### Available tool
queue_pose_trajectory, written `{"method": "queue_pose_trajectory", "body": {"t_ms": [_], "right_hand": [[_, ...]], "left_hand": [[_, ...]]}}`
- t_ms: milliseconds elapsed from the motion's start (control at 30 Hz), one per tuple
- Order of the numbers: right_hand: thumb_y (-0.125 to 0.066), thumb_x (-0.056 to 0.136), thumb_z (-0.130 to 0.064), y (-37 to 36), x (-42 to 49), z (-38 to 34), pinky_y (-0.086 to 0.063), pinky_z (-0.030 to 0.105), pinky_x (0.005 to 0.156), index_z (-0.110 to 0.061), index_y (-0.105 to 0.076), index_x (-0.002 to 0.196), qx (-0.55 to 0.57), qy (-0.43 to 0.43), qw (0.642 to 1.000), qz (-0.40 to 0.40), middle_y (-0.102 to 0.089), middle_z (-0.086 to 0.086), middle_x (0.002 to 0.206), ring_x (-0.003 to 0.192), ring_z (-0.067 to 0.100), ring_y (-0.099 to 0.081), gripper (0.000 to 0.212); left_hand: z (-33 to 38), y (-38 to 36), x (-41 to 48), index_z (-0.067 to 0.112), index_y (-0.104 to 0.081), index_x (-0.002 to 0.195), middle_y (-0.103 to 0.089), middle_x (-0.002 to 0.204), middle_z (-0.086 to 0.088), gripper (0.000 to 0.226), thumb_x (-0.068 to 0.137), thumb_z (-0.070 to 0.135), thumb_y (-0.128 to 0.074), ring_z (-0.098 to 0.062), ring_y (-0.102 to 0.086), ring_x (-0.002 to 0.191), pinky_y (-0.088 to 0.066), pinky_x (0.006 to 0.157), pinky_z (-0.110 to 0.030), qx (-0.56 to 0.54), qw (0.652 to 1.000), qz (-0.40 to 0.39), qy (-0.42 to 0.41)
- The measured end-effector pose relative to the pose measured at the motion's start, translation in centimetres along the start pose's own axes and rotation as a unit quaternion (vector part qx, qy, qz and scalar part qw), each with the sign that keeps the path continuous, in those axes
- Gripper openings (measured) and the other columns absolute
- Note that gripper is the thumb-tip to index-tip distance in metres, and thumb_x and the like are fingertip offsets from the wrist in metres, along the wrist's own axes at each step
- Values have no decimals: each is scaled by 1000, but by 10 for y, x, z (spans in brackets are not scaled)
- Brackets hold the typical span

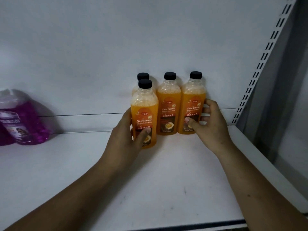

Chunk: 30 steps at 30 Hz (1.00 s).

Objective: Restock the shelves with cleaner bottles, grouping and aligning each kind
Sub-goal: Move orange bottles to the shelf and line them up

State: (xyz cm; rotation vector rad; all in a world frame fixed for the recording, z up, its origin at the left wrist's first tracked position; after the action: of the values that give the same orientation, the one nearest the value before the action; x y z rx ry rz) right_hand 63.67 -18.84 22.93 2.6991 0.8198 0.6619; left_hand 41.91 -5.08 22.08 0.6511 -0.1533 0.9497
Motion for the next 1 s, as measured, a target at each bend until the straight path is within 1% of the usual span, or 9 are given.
{"method": "queue_pose_trajectory", "body": {"t_ms": [33, 167, 267, 433, 533, 633, 700, 800, 1000], "right_hand": [[-84, 87, -26, 0, -1, 1, -55, 40, 98, -27, -42, 148, 0, 0, 1000, 1, -55, -7, 138, 123, 18, -59, 74], [-84, 87, -27, 0, -8, 2, -49, 30, 93, -26, -43, 148, 6, -5, 1000, 1, -57, -6, 139, 120, 13, -57, 73], [-83, 88, -28, 2, -11, 1, -49, 33, 99, -26, -44, 147, 2, -15, 1000, -3, -56, -8, 135, 120, 12, -56, 71], [-81, 88, -40, 15, -14, -3, -49, 49, 110, -26, -35, 155, -67, -33, 997, -30, -51, 3, 152, 134, 25, -54, 82], [-79, 89, -43, 27, -20, -15, -48, 49, 110, -27, -32, 157, -103, -28, 994, -34, -48, 5, 155, 138, 27, -51, 84], [-77, 90, -47, 37, -35, -24, -50, 50, 108, -30, -37, 152, -140, 7, 990, -25, -50, 3, 153, 135, 26, -54, 76], [-75, 90, -51, 42, -46, -28, -52, 47, 104, -31, -40, 149, -168, 41, 985, -20, -52, 0, 150, 132, 23, -56, 72], [-71, 91, -56, 44, -65, -35, -50, 37, 97, -33, -41, 147, -178, 83, 980, -29, -55, -4, 147, 128, 18, -58, 67], [-66, 91, -61, 27, -108, -47, -48, 30, 93, -37, -48, 139, -198, 149, 966, -73, -57, -10, 138, 122, 11, -58, 56]], "left_hand": [[0, 0, 0, 37, -45, 149, -60, 129, 29, 69, 86, 56, -67, 18, -54, 117, -49, 92, -11, -10, 1000, -2, 2], [-1, 0, -1, 37, -43, 151, -59, 138, 23, 78, 81, 58, -70, 4, -56, 128, -52, 100, -19, -41, 999, -12, 8], [-1, 2, -1, 34, -43, 151, -60, 136, 24, 79, 80, 55, -73, 5, -55, 129, -50, 97, -12, -54, 998, -25, 3], [4, 7, -1, 32, -39, 154, -58, 141, 17, 86, 80, 52, -79, -3, -55, 133, -54, 105, -33, -60, 998, -28, 2], [3, 9, -1, 36, -35, 155, -55, 141, 23, 90, 81, 52, -83, -3, -53, 135, -51, 111, -41, -43, 998, -38, 4], [9, 21, -2, 32, -21, 163, -42, 162, 8, 109, 76, 67, -75, -17, -43, 147, -45, 116, -50, 15, 999, -32, 14], [14, 35, -5, 29, -16, 166, -35, 167, 1, 115, 72, 74, -65, -20, -39, 150, -42, 118, -50, 84, 996, -24, 0], [19, 59, -18, 28, -23, 164, -41, 164, 0, 105, 77, 78, -55, -20, -43, 148, -41, 118, -44, 196, 980, -4, -31], [28, 85, -71, 34, -31, 159, -46, 161, 5, 85, 88, 78, -49, -21, -44, 147, -43, 115, -49, 333, 942, -9, -35]]}}
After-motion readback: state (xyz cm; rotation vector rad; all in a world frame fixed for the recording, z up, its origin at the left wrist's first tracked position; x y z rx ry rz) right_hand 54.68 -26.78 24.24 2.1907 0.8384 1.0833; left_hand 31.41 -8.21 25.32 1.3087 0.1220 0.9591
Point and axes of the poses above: each hand's wrist, its own x-axis towards the middle knuckle, its own y-axis out of the back of the hand, z = x × y, the point moved 1 cm from there along x, towards the middle knuckle
